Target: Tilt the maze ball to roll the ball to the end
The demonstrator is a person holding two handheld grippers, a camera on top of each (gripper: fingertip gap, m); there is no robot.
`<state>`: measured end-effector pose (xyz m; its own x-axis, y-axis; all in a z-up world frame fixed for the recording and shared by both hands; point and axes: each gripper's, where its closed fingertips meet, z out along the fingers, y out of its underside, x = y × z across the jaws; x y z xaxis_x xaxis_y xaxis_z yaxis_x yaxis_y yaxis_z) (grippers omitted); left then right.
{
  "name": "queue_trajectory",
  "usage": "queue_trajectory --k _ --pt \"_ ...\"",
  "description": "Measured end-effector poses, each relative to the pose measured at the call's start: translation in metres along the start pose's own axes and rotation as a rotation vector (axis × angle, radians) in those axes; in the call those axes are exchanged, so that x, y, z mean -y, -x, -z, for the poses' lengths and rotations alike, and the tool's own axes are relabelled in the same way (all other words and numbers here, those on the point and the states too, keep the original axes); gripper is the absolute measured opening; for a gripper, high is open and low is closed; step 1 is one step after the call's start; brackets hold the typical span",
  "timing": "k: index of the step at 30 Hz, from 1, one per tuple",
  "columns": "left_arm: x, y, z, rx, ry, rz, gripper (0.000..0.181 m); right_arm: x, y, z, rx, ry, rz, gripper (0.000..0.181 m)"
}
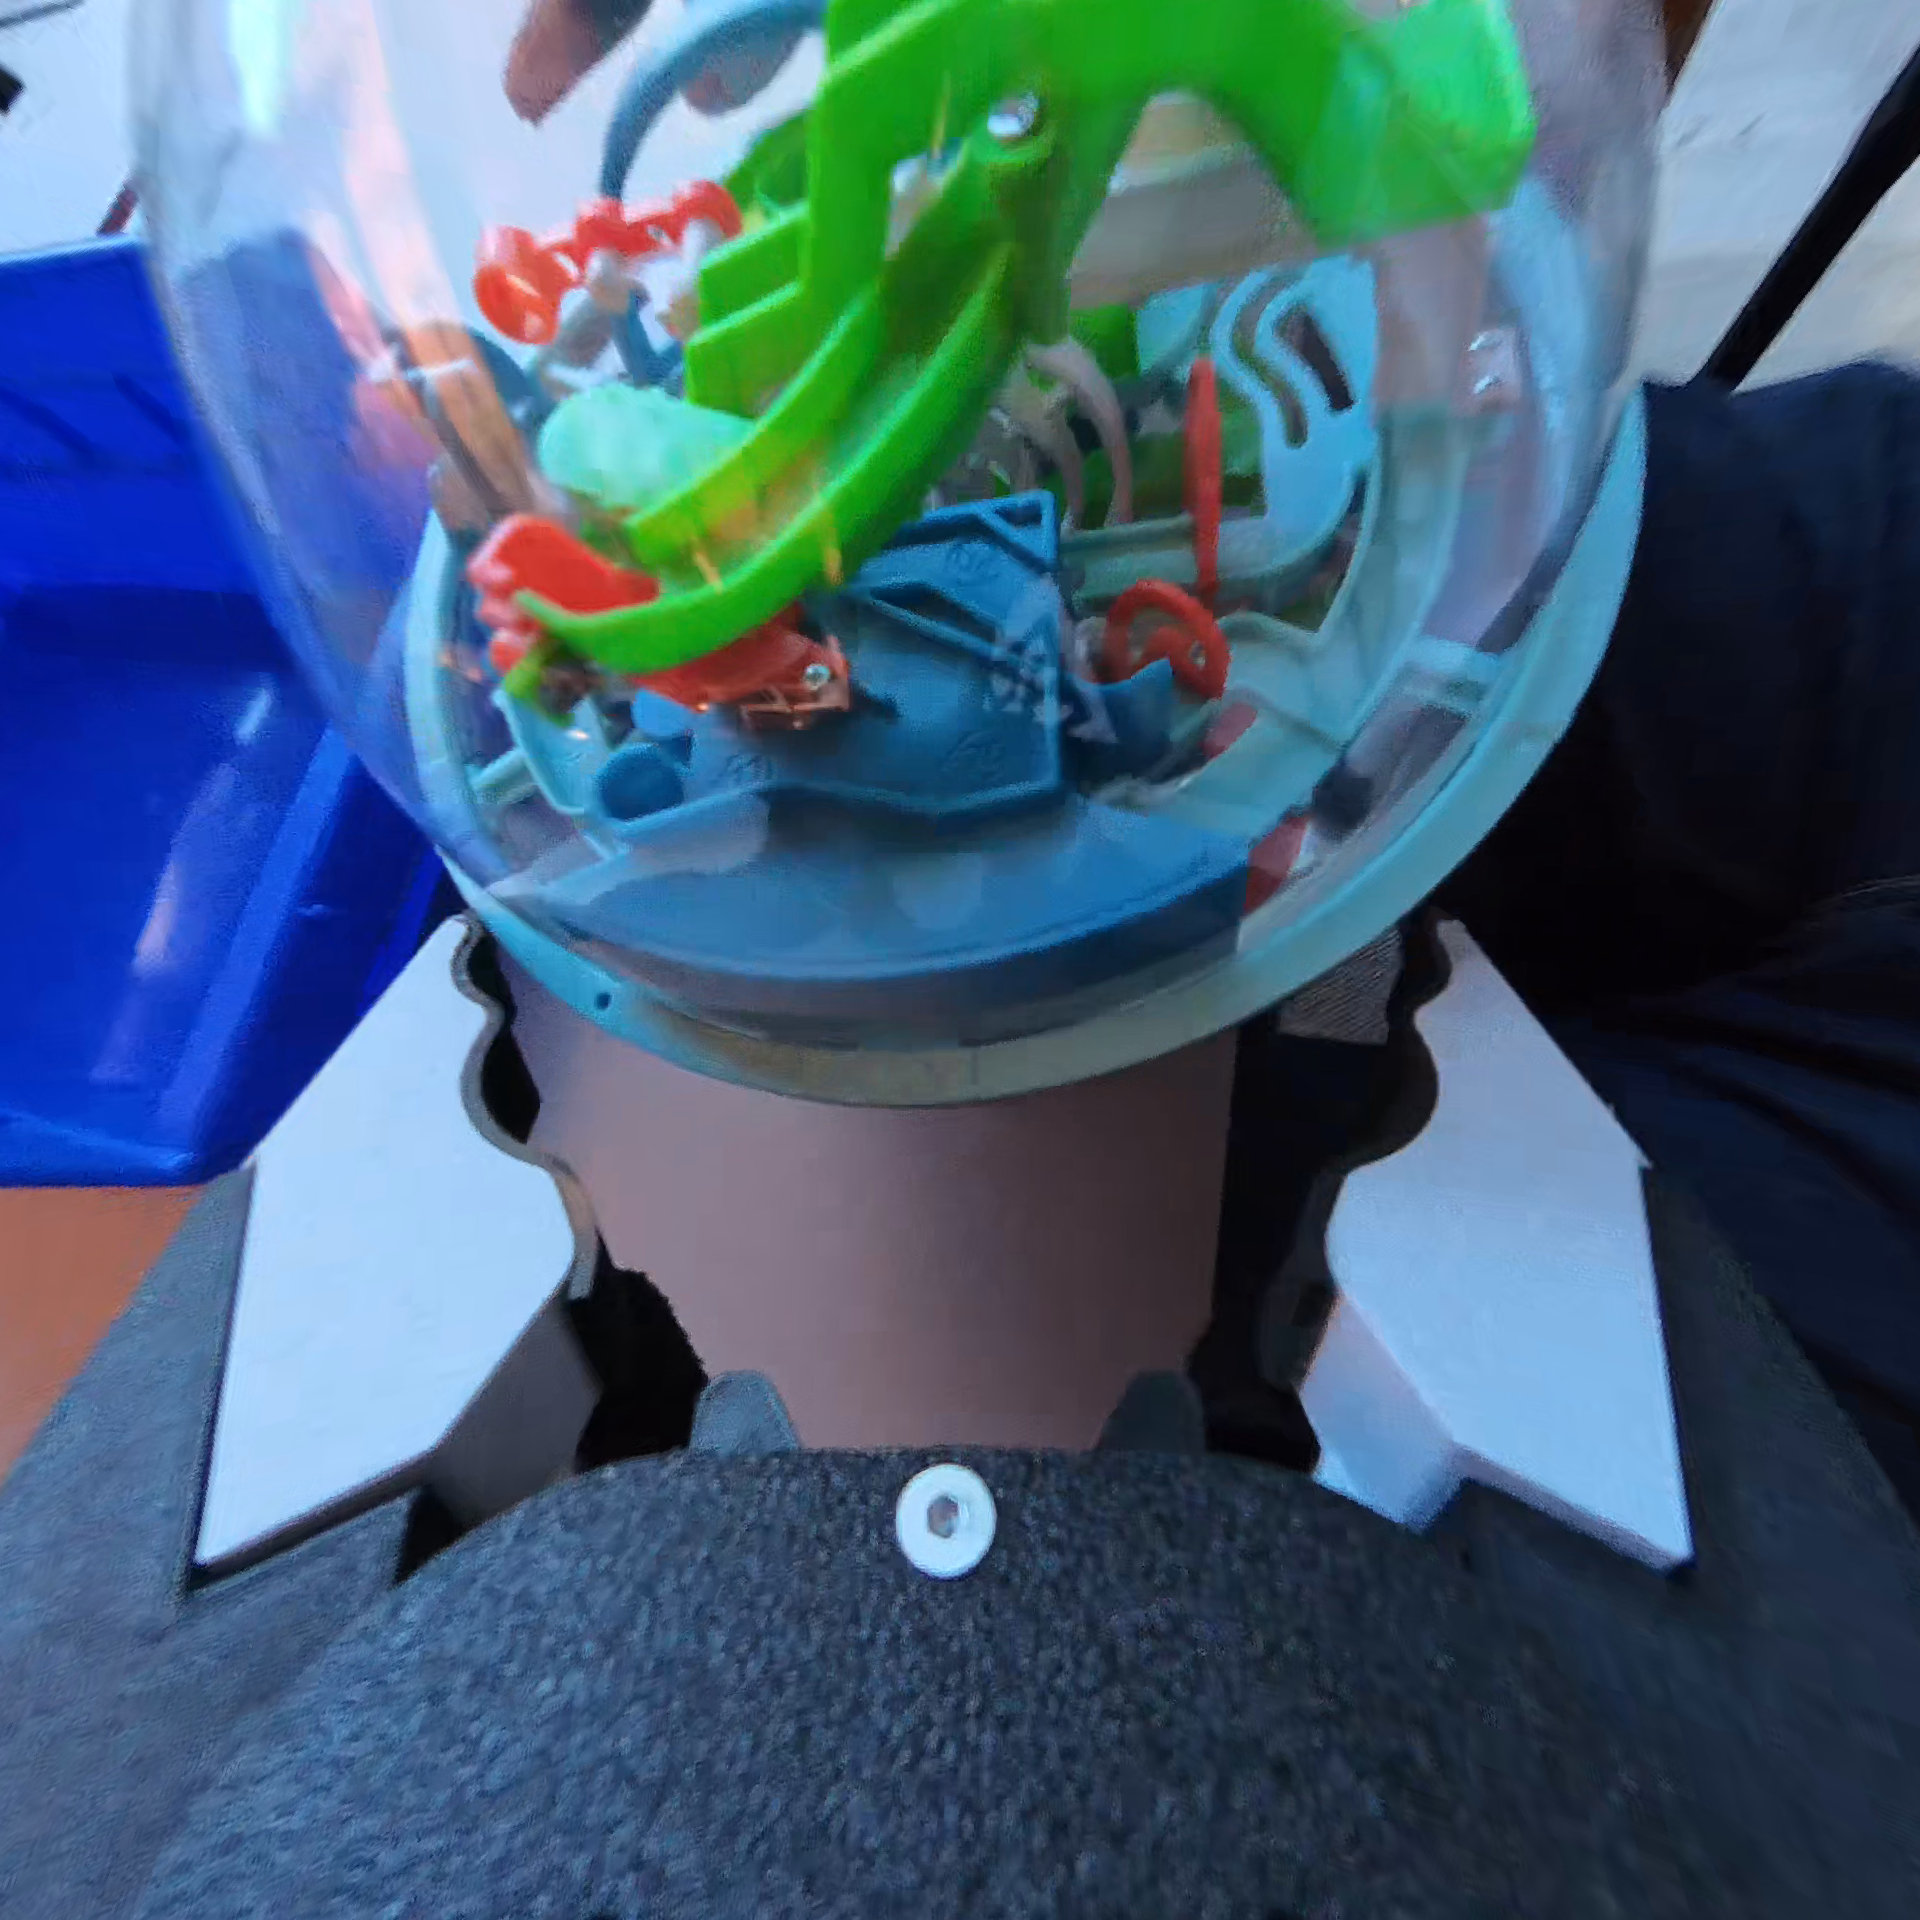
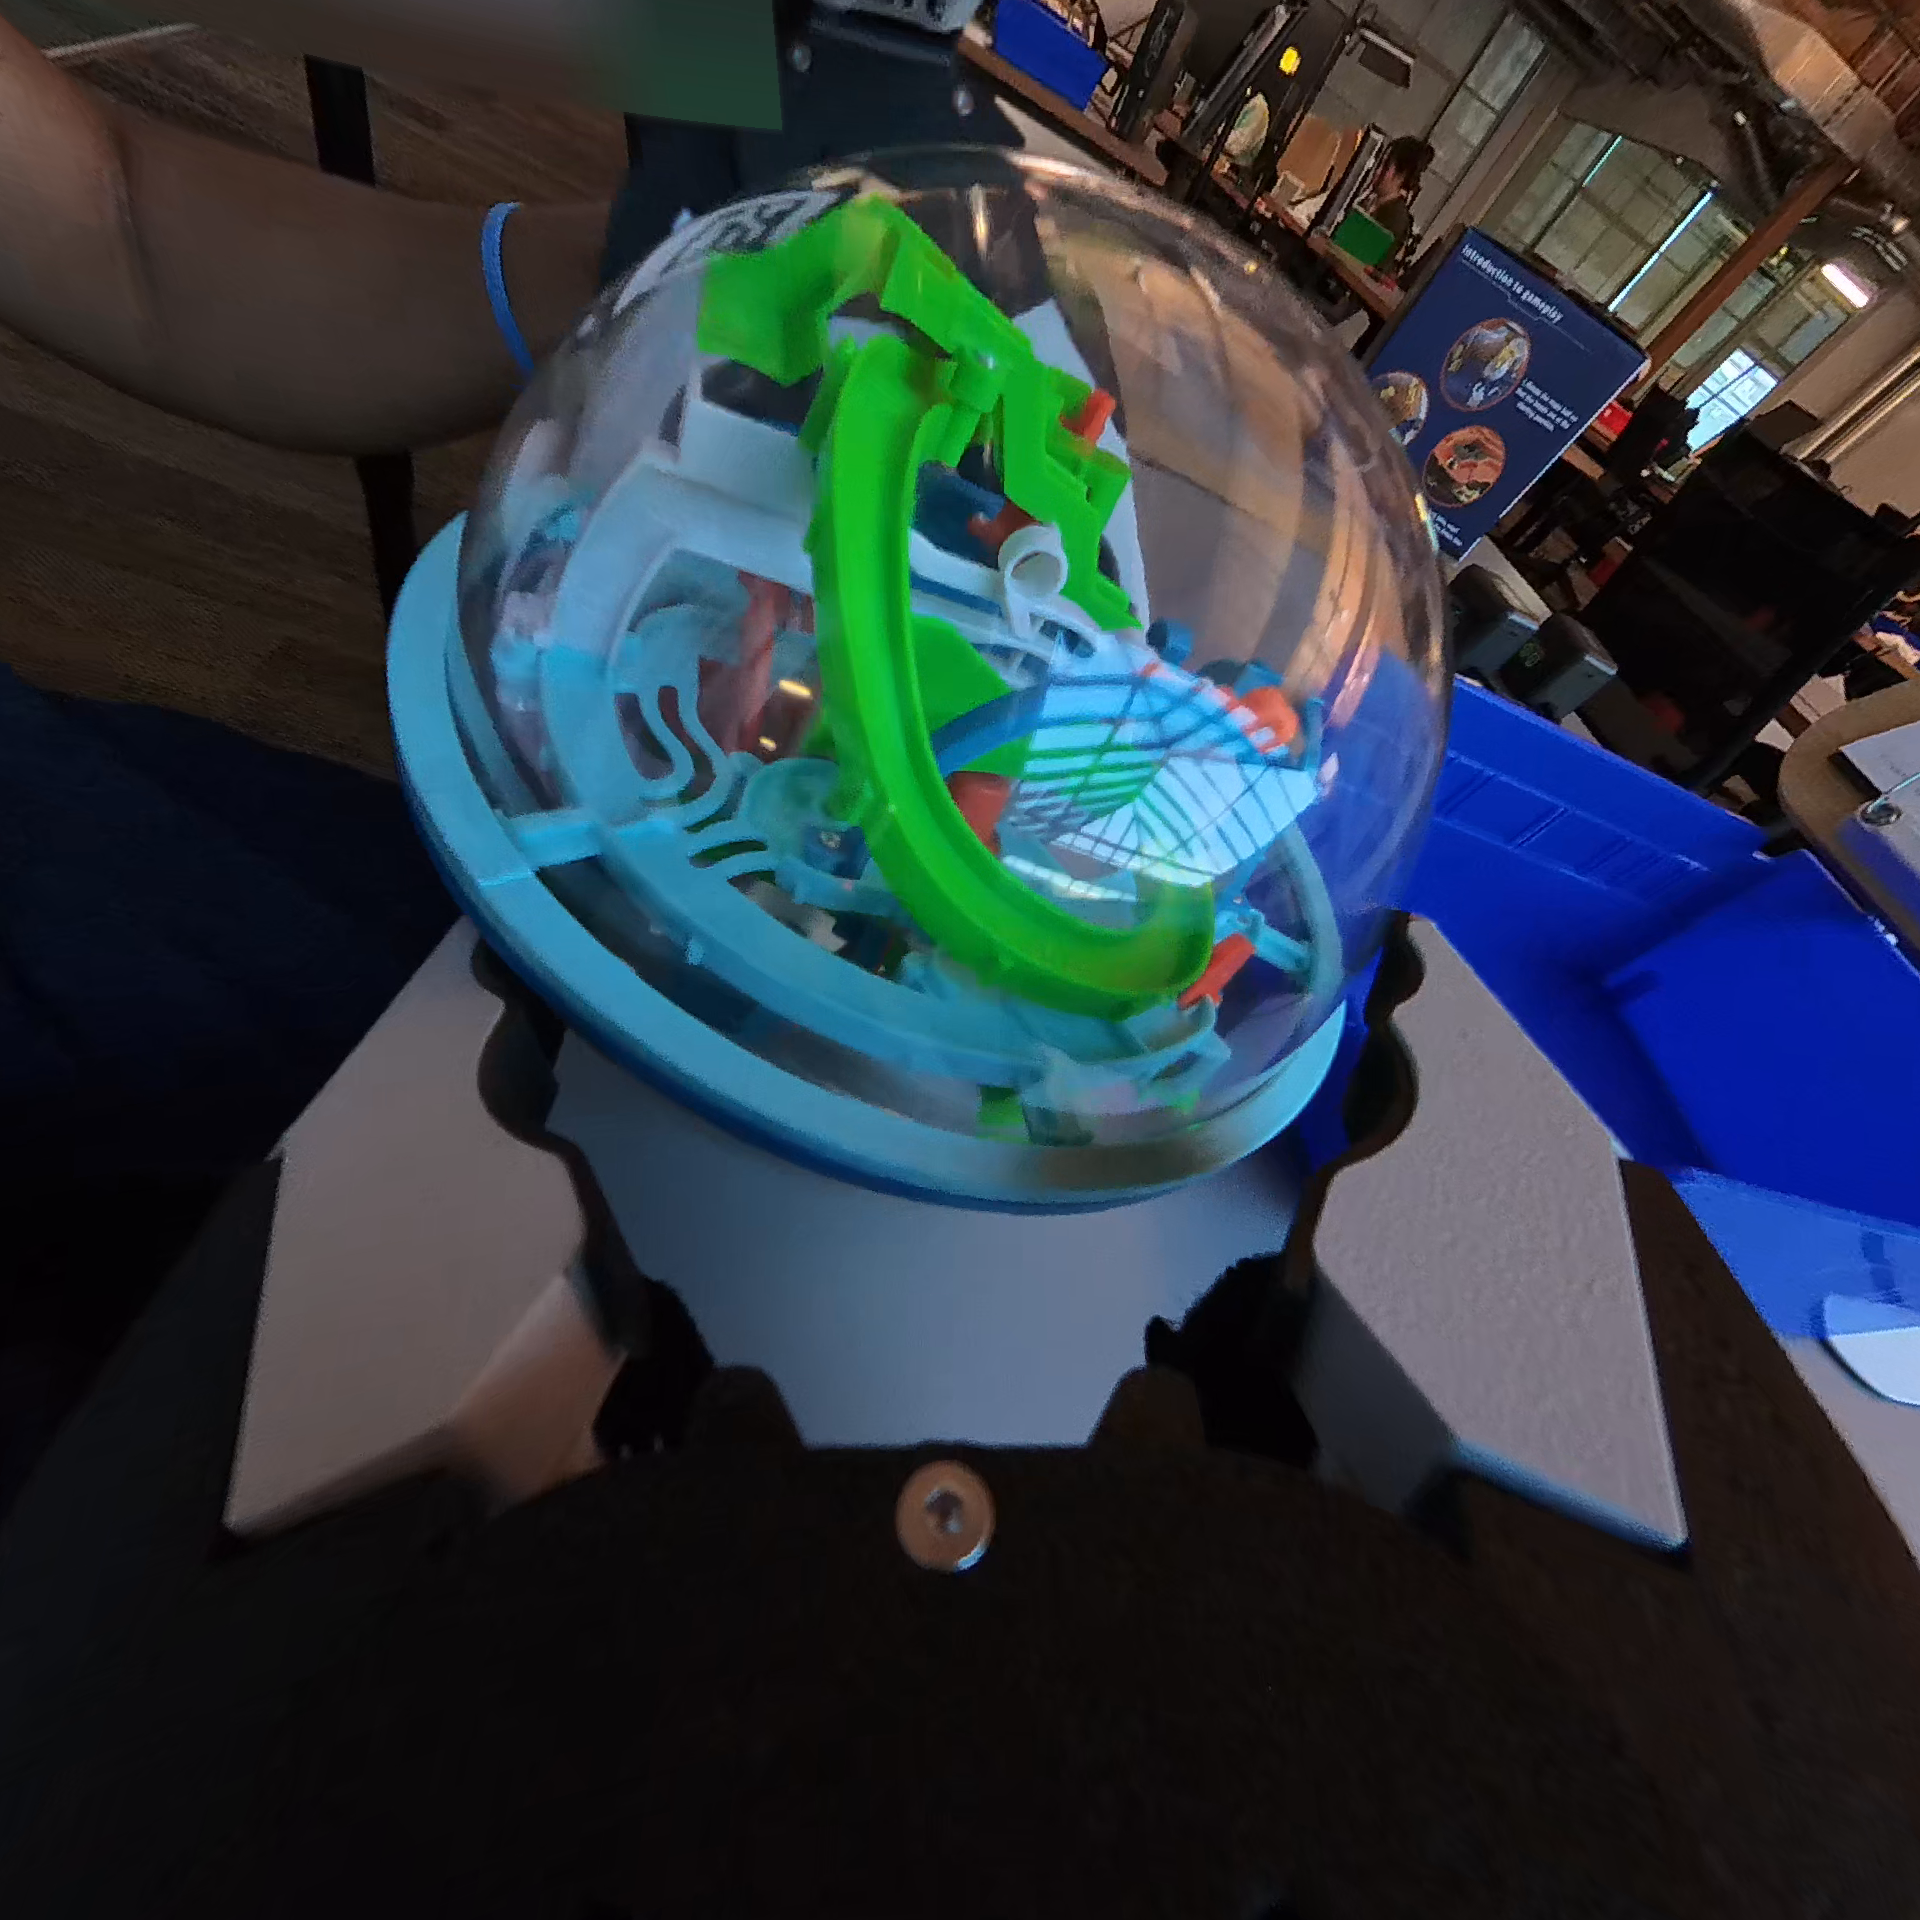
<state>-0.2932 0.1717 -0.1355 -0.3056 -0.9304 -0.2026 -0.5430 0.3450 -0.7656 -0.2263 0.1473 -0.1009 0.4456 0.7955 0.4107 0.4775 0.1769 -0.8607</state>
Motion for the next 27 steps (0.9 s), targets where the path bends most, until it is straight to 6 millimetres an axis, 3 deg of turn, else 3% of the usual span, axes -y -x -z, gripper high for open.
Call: queue_trajectory --k 10,23,27 --pt "0.029 -0.001 0.015 -0.189 -0.230 0.246 0.158 -0.005 0.000 0.002 -0.015 0.020 -0.027 0.153" --pt "0.029 -0.001 0.015 -0.144 -0.228 0.201 0.145 -0.009 0.005 0.008 0.023 0.017 -0.089 0.153" --pt "0.032 -0.002 0.013 -0.163 -0.222 0.220 0.149 -0.011 0.005 0.008 -0.002 0.054 -0.036 0.153"
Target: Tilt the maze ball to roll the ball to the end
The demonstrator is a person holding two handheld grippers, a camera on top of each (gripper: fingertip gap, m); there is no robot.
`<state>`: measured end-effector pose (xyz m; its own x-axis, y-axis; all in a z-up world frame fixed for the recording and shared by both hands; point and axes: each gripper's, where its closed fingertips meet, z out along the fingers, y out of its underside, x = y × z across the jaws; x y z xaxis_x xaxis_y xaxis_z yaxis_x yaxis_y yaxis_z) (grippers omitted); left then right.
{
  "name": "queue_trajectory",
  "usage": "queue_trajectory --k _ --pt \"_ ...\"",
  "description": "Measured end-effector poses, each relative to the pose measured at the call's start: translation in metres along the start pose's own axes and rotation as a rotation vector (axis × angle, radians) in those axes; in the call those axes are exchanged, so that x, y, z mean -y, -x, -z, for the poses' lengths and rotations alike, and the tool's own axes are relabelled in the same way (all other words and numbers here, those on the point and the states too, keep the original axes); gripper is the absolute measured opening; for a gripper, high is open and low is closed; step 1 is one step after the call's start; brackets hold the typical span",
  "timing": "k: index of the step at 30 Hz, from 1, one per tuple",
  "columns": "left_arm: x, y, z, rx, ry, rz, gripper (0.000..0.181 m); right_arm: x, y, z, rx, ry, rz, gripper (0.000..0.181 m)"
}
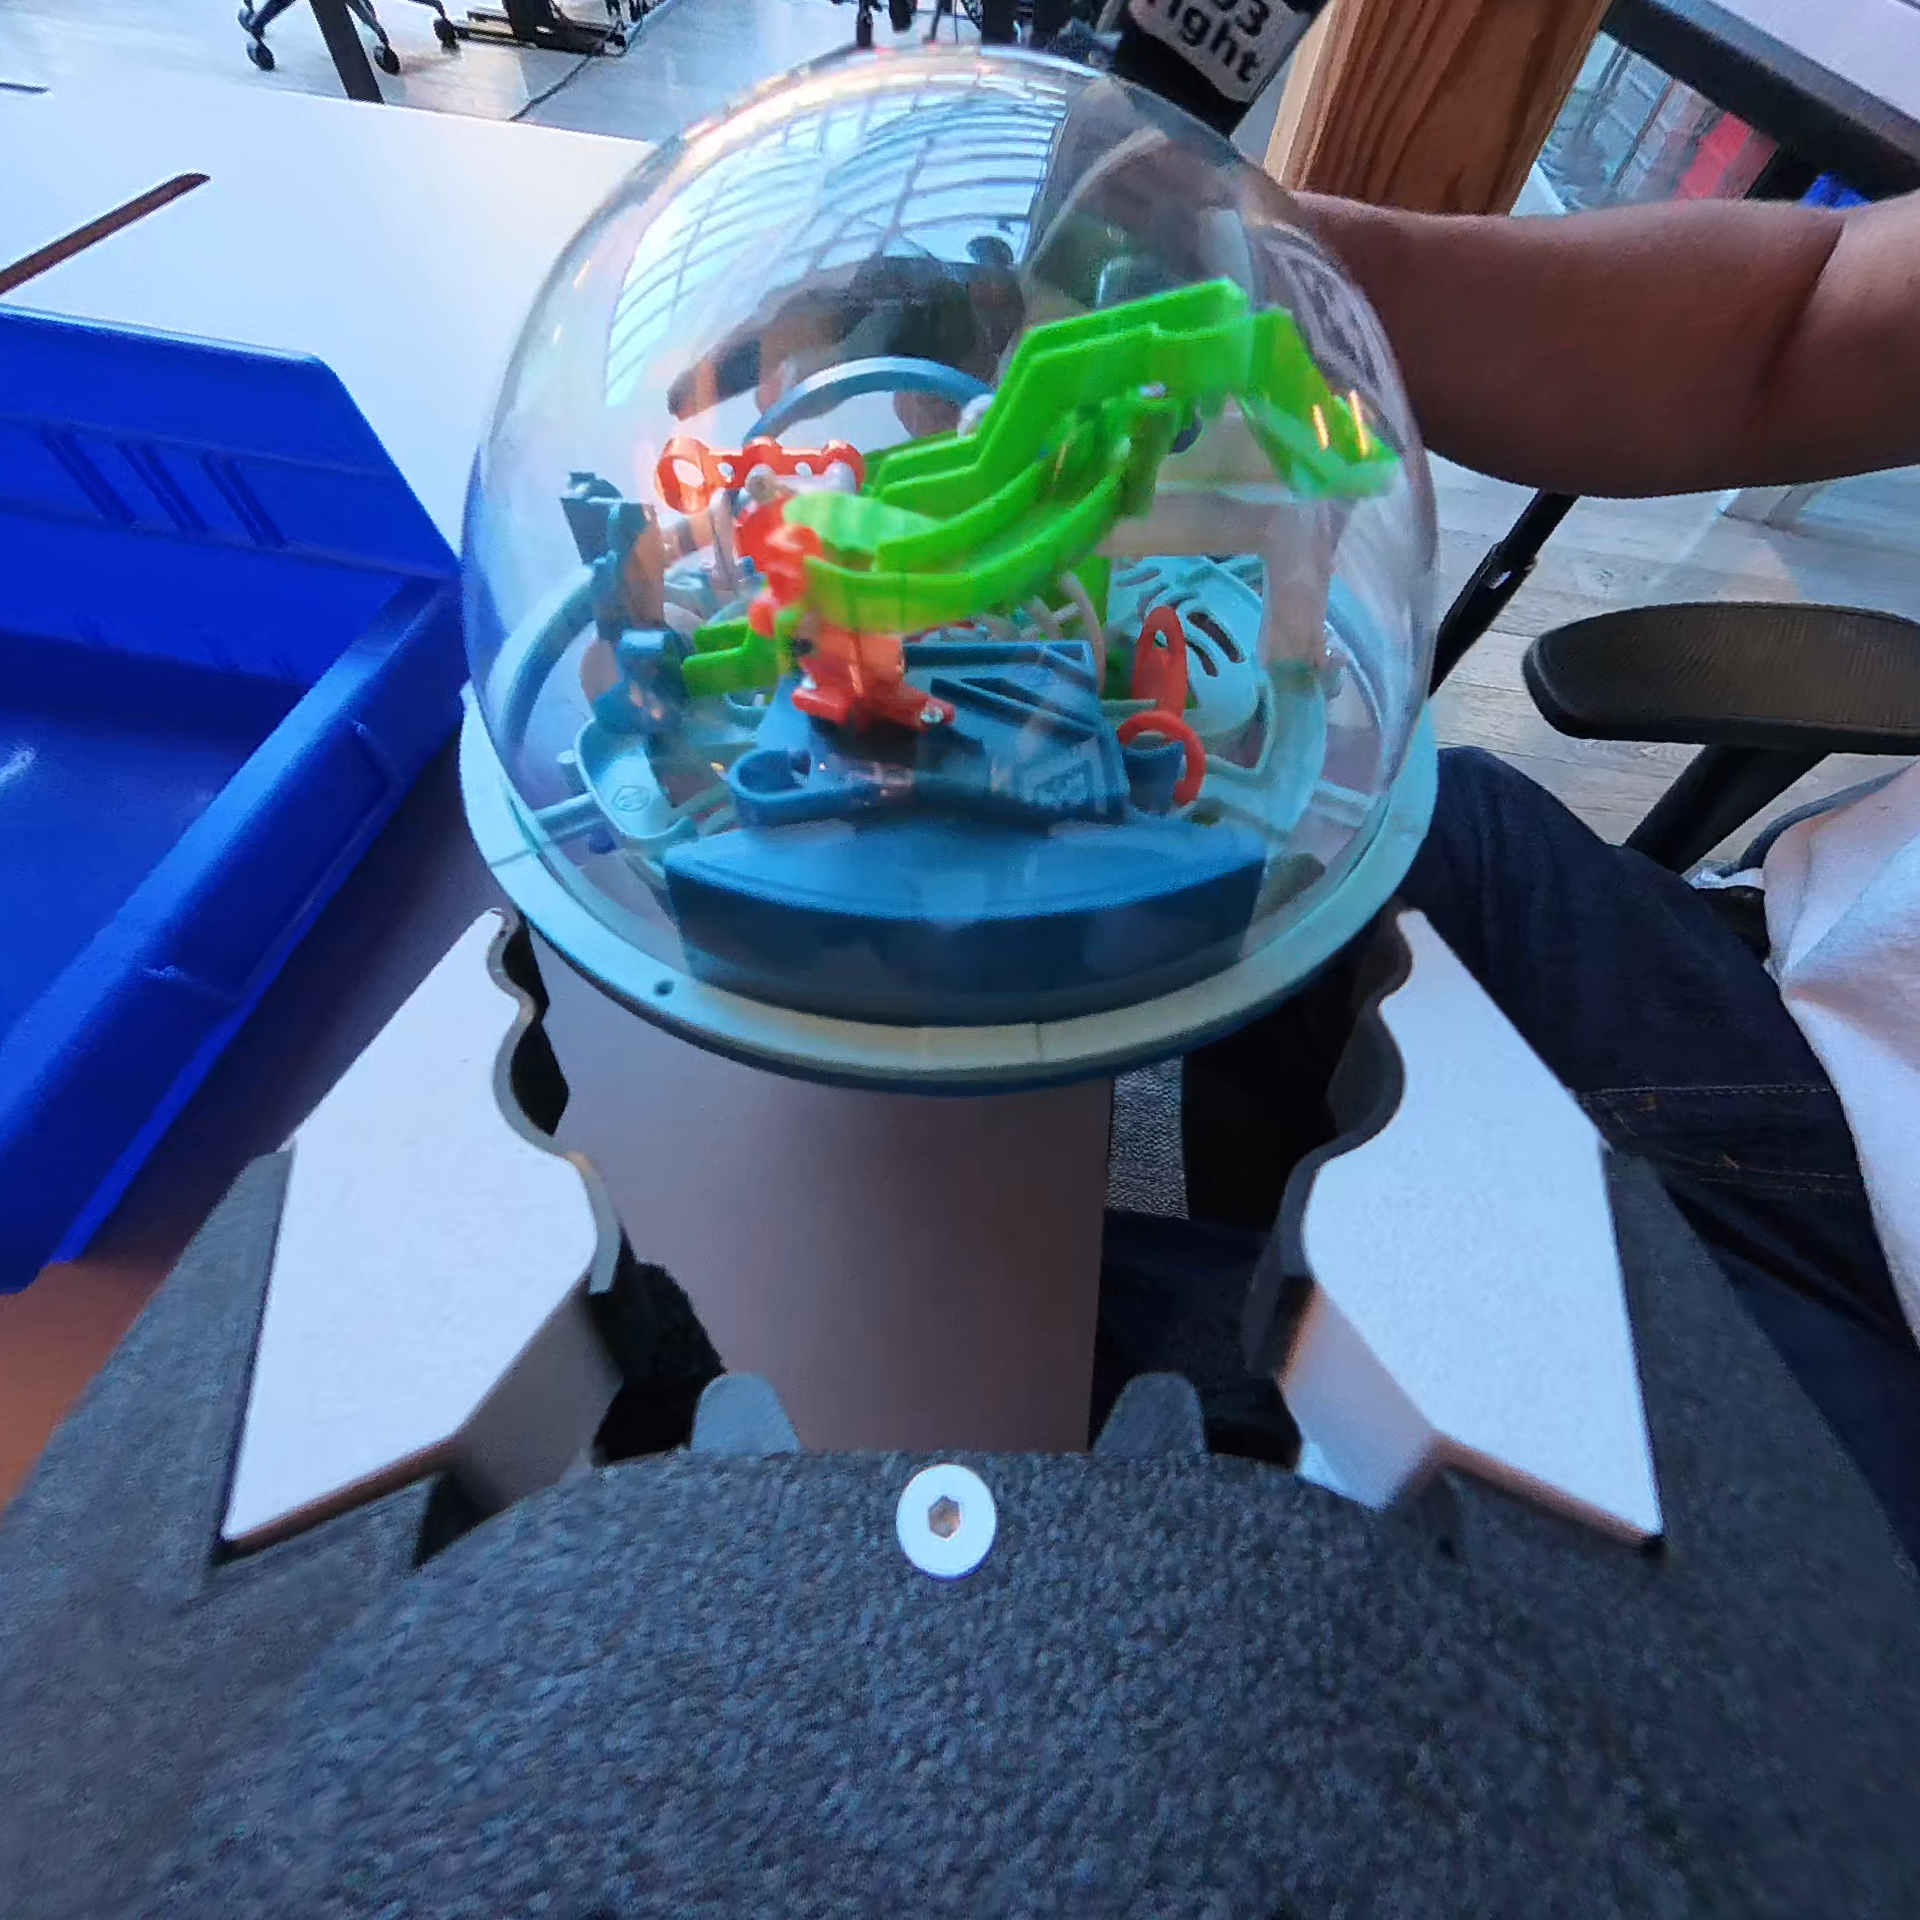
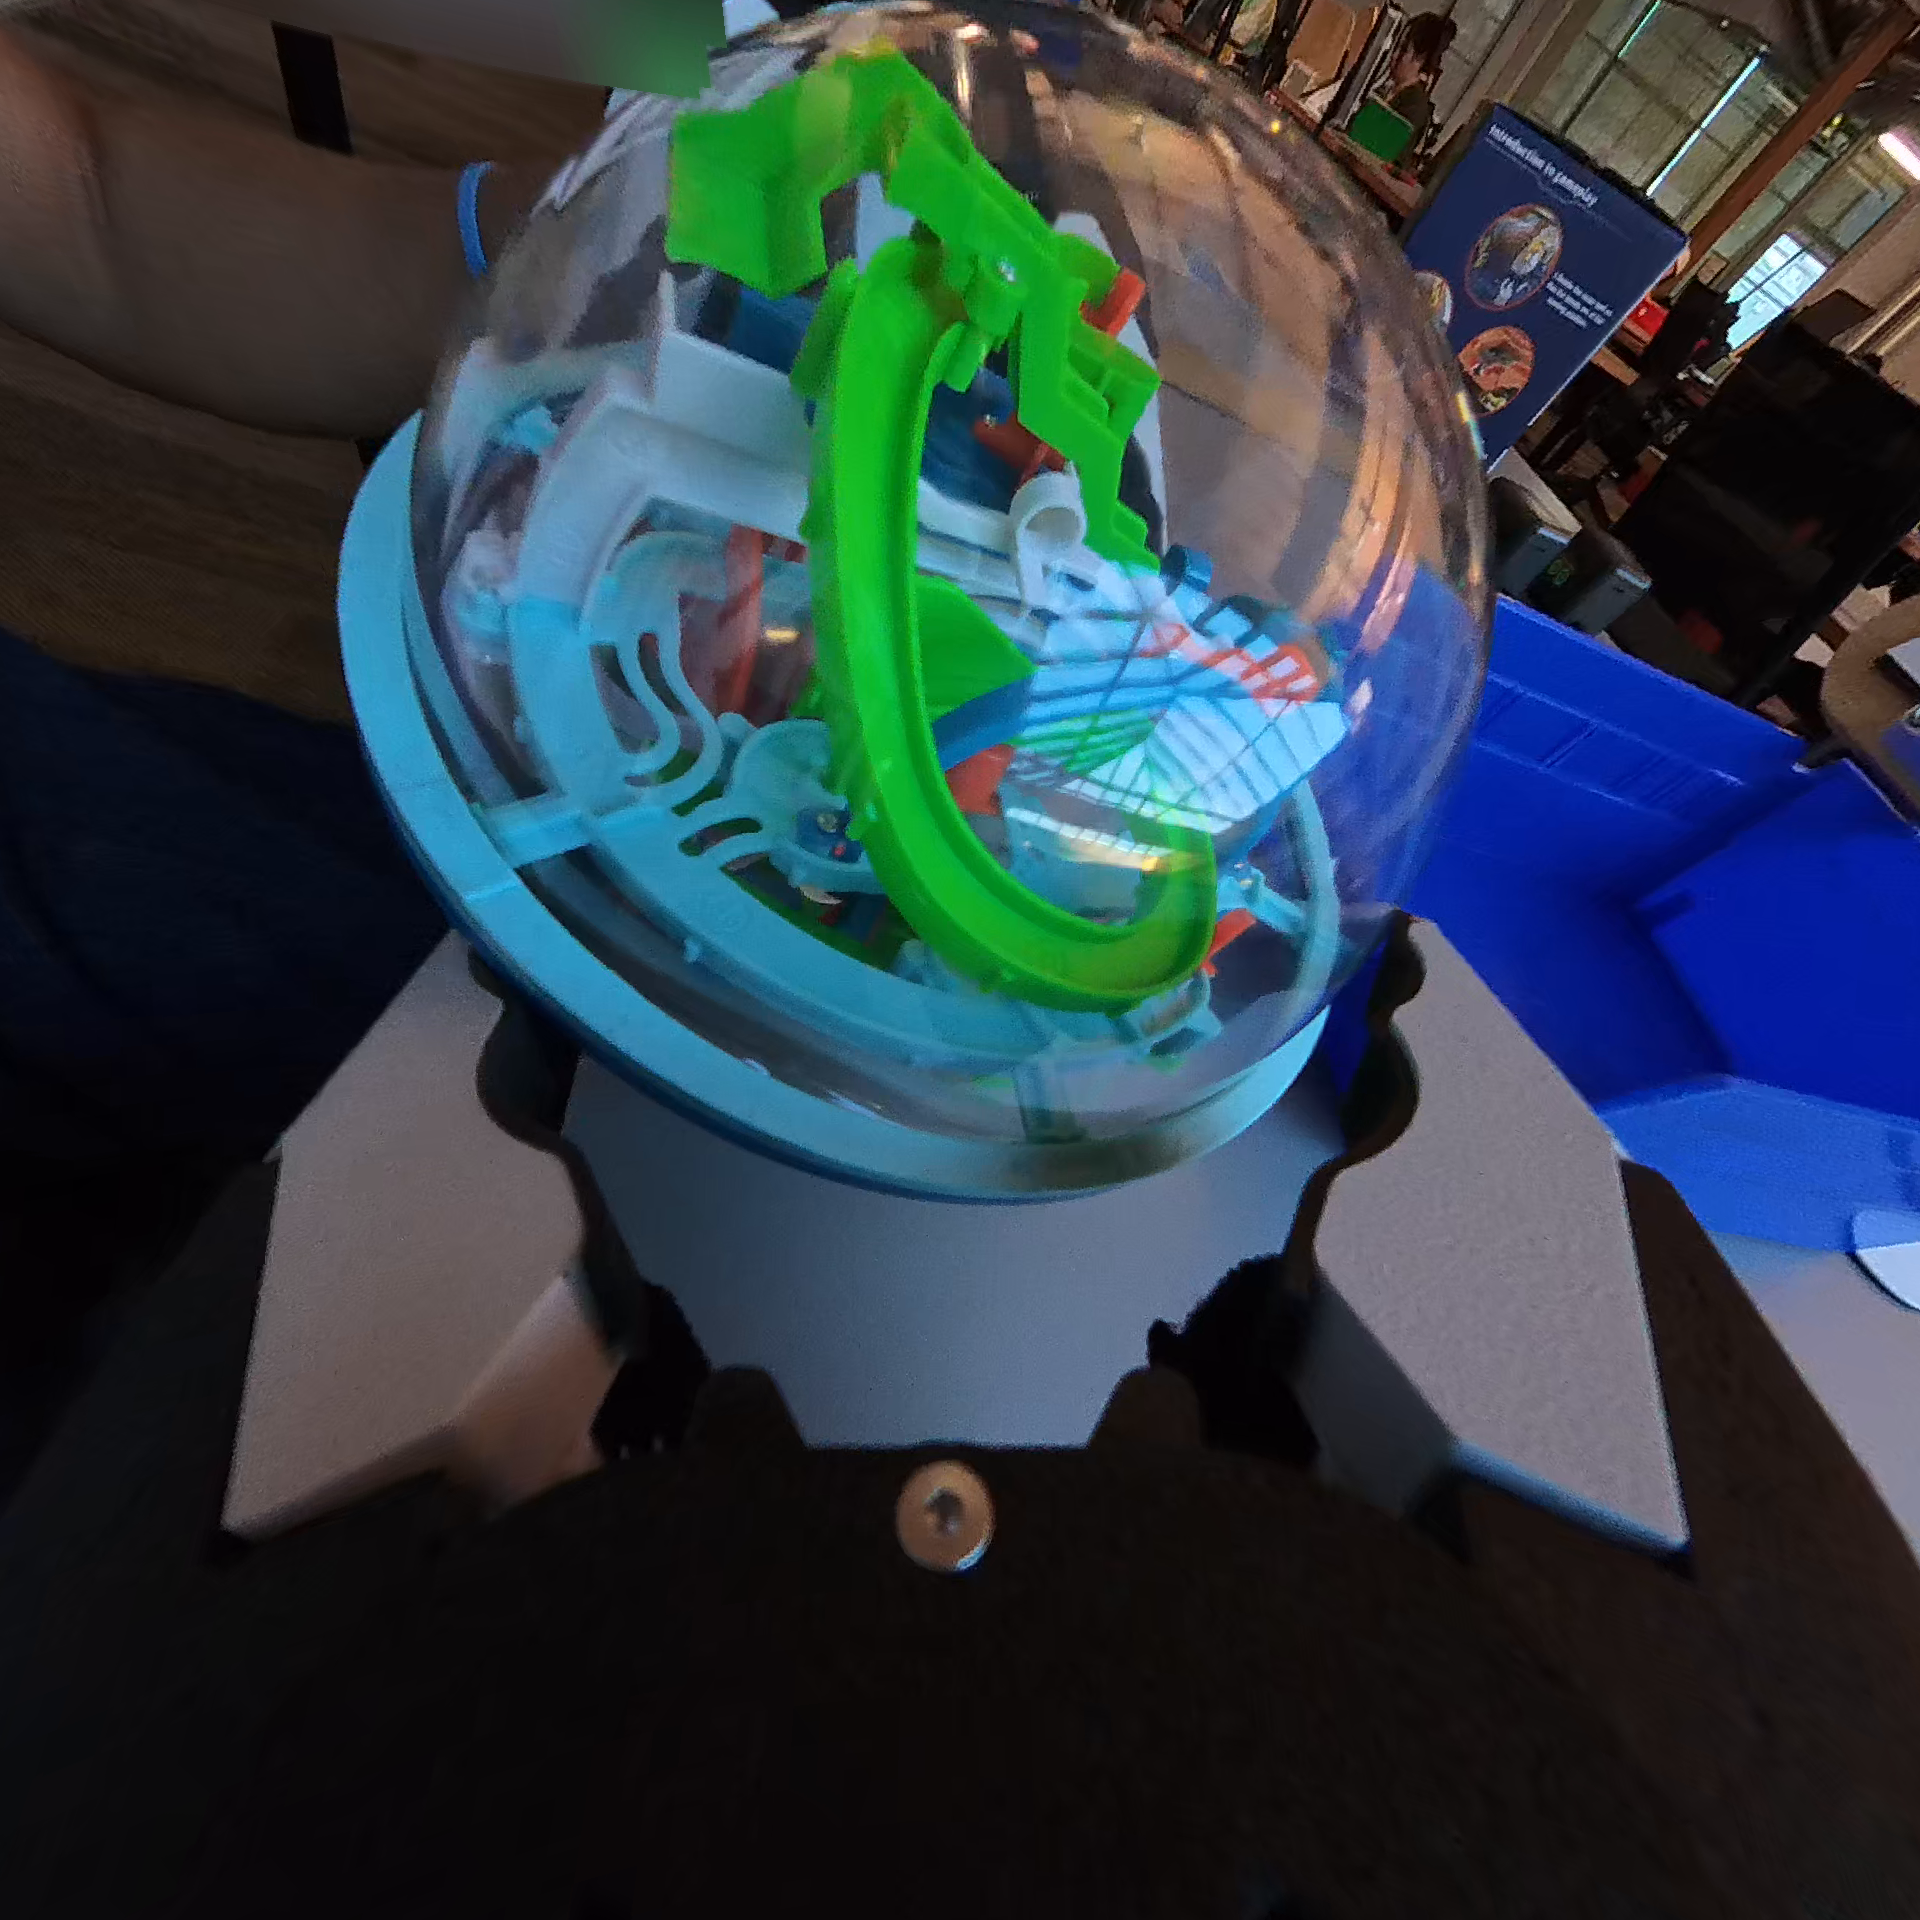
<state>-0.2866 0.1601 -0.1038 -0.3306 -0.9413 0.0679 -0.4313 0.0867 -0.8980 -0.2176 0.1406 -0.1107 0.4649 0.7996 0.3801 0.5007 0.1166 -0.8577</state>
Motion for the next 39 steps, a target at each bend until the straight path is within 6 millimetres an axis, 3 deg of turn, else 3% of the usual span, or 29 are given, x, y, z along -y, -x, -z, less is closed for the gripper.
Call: queue_trajectory --k 3,7,14,21,27,30,32,34,39 --pt "-0.003 -0.001 -0.006 -0.027 0.016 0.053 0.159 0.004 0.002 -0.002 -0.004 -0.007 0.038 0.153" --pt "-0.008 -0.004 -0.010 -0.077 0.025 0.143 0.150 -0.001 -0.003 0.000 -0.033 0.010 0.051 0.153" --pt "-0.008 -0.005 -0.010 -0.071 0.024 0.121 0.149 -0.002 -0.002 0.001 -0.040 0.009 0.061 0.153" --pt "-0.008 -0.004 -0.009 -0.071 0.016 0.123 0.148 -0.008 0.004 0.009 -0.003 0.010 -0.040 0.151" --pt "-0.009 -0.003 -0.008 -0.065 0.018 0.130 0.147 -0.003 0.006 0.042 0.008 -0.055 -0.238 0.152" --pt "-0.008 -0.002 -0.009 -0.050 0.007 0.137 0.147 0.015 -0.017 0.067 -0.078 -0.066 -0.442 0.150" --pt "-0.007 -0.002 -0.010 -0.031 0.002 0.136 0.147 0.034 -0.033 0.074 -0.182 -0.036 -0.534 0.148" --pt "-0.007 -0.002 -0.011 -0.006 0.007 0.129 0.147 0.053 -0.040 0.067 -0.288 -0.027 -0.612 0.144" --pt "-0.007 -0.003 -0.016 0.062 0.046 0.098 0.147 0.052 -0.040 0.027 -0.354 0.141 -0.613 0.154"
